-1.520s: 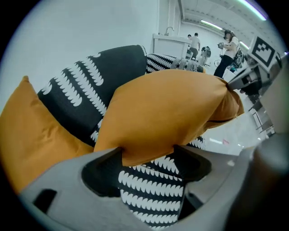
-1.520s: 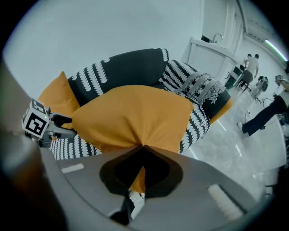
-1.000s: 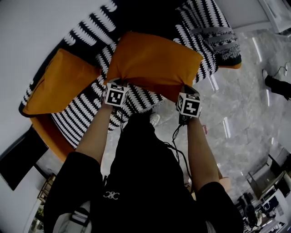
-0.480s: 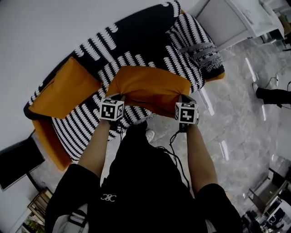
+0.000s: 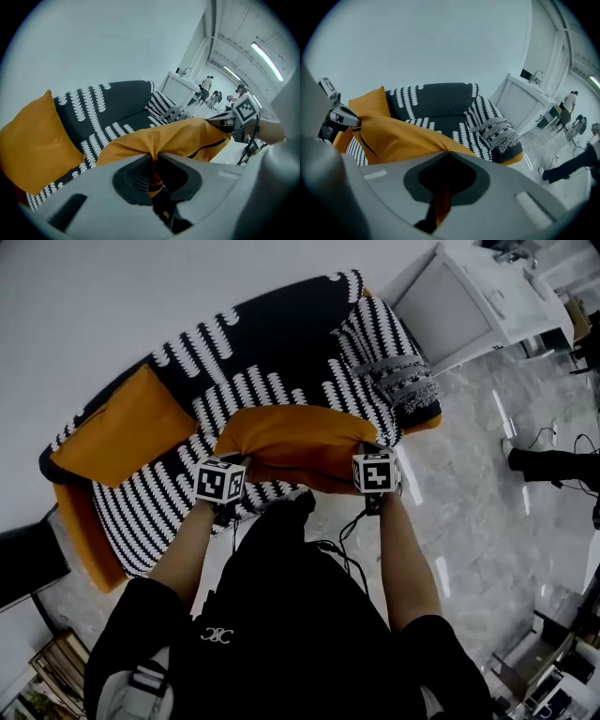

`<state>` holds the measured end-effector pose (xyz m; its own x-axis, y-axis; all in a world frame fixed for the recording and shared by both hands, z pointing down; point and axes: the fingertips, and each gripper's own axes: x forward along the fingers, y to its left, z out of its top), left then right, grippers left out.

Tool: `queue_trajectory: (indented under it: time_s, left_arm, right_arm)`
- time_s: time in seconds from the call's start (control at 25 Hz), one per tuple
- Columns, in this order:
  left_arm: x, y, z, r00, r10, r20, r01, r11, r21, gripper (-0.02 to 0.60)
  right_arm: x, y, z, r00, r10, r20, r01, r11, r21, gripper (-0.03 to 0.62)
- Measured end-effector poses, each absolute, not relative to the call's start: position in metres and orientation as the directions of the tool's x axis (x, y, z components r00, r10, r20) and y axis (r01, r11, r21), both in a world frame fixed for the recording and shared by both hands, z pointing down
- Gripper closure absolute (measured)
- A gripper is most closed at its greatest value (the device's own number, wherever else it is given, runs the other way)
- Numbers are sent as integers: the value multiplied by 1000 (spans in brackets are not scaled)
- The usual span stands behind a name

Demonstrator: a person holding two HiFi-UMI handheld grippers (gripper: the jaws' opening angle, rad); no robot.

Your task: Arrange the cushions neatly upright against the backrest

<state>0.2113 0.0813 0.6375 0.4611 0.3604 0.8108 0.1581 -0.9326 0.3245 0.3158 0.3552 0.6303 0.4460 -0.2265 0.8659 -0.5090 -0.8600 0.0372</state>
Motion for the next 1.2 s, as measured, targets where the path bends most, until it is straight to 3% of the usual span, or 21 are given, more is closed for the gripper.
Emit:
queue_trajectory:
  time_s: [0.52,1.2]
  left_arm:
    - [304,74,655,445,351,823,-10,-918,397,548]
    - [334,75,650,456,238,858,-282,-876,393,541]
  right_arm:
    - [461,320,642,327,-258,909,-675,-737,34,585]
    - [557,267,656,137,-276,951,-863,-504,-22,583]
